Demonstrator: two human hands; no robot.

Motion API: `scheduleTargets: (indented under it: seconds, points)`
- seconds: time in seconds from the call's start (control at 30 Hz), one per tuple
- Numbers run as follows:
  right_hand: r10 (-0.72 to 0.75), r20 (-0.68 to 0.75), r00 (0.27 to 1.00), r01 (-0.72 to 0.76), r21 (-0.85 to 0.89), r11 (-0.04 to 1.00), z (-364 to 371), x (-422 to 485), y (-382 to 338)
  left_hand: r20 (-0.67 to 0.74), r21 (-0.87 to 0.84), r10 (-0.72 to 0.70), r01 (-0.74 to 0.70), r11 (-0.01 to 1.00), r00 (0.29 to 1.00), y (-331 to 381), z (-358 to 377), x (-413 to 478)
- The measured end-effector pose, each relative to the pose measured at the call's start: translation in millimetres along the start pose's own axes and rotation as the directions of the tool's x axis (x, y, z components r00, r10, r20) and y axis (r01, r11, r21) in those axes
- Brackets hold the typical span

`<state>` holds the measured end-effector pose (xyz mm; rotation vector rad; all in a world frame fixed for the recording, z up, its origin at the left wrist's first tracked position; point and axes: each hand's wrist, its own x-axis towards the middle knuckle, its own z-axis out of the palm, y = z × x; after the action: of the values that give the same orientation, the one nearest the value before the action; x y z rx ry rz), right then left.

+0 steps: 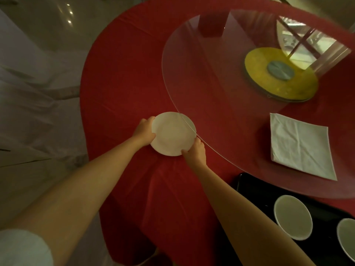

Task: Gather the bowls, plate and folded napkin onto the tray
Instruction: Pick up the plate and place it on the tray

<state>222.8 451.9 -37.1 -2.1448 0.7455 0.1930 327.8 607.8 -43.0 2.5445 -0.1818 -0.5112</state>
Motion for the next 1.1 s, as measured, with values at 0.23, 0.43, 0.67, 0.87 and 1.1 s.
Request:
scheduleTargets:
  seconds: [0.23,0.43,0.67,0.87,1.1]
  points:
    - [0.045,-0.024,0.999,-0.042,0.098,0.994,13,10,0,-0.016,-0.031,0.01,-0.011,0.999,1.0,2,1,29]
    - [0.037,-0.016,0.999,-0.034,0.151,0.988,10,9,5,0.005,-0.008,0.002,-0.002,1.0,1.0,-4,2,31]
    - [0.008,0.052,0.999,-0.014,0.123,0.992,5,-4,13,0.012,-0.006,-0.014,0.014,1.0,1.0,-16,-2,7]
    - [-0.047,0.096,0.994,0.036,0.112,0.993,-6,-21,22,-0.03,-0.032,-0.015,0.014,0.999,0.999,-15,-4,-24]
    - [-0.096,0.105,0.99,0.087,0.084,0.993,-39,-46,40,-0.053,-0.02,0.058,-0.059,0.998,0.997,8,-2,-69]
